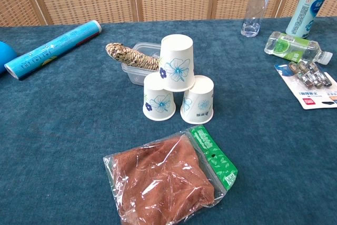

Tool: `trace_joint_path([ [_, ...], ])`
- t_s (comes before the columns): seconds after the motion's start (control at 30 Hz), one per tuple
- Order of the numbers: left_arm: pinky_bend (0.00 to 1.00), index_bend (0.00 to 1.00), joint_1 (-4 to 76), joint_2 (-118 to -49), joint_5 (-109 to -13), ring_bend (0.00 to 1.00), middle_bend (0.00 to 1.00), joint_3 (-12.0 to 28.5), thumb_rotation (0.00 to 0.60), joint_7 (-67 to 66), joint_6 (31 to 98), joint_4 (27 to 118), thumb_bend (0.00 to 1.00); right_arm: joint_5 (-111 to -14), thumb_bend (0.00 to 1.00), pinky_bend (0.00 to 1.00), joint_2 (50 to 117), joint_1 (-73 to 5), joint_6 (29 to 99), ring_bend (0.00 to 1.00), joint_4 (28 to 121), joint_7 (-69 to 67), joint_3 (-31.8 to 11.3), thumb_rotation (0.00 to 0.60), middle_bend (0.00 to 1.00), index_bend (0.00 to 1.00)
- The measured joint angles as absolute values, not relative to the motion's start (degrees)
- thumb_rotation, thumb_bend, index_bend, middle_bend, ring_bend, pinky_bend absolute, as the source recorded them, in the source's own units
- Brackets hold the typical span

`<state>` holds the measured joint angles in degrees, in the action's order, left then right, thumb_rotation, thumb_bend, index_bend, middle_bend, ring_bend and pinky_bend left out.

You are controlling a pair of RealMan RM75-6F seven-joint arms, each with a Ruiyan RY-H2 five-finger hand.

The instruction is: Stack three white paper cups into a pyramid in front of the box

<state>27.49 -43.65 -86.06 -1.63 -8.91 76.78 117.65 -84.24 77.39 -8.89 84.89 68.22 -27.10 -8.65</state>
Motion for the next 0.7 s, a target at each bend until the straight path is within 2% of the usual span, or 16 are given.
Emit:
trace_joint_path([
  [0.17,0.0,0.0,19.76,-43.16,-92.67,0.0,0.0,-5.16,0.6,-4.35,83.5,111.5,0.32,-85.29,0.0,0.34,76.55,-8.73,85.83,0.2,70.12,-24.56,-8.18,0.6,0.21,0.09],
  [0.4,0.0,0.0,10.66,-49.07,-96.07,0.0,0.0,-7.71,0.6,-3.28,92.08,103.98,0.32,-86.19,0.0,0.18,72.88,-8.18,85.74,0.08,77.31,-16.86,-6.83,0.6,0.15,0.07],
  [0.53,0.0,0.0,7.81,-52.34,-96.26,0.0,0.0,-8.24,0.6,-1.51,93.44,99.84,0.32,-86.59,0.0,0.1,70.71,-7.87,85.47,0.02,81.62,-12.47,-6.05,0.6,0.1,0.04],
  [0.7,0.0,0.0,6.59,-54.48,-94.33,0.0,0.0,-8.08,0.6,1.91,92.06,96.21,0.32,-87.07,0.0,0.09,69.4,-7.72,85.13,0.01,84.94,-7.73,-5.33,0.6,0.09,0.03],
])
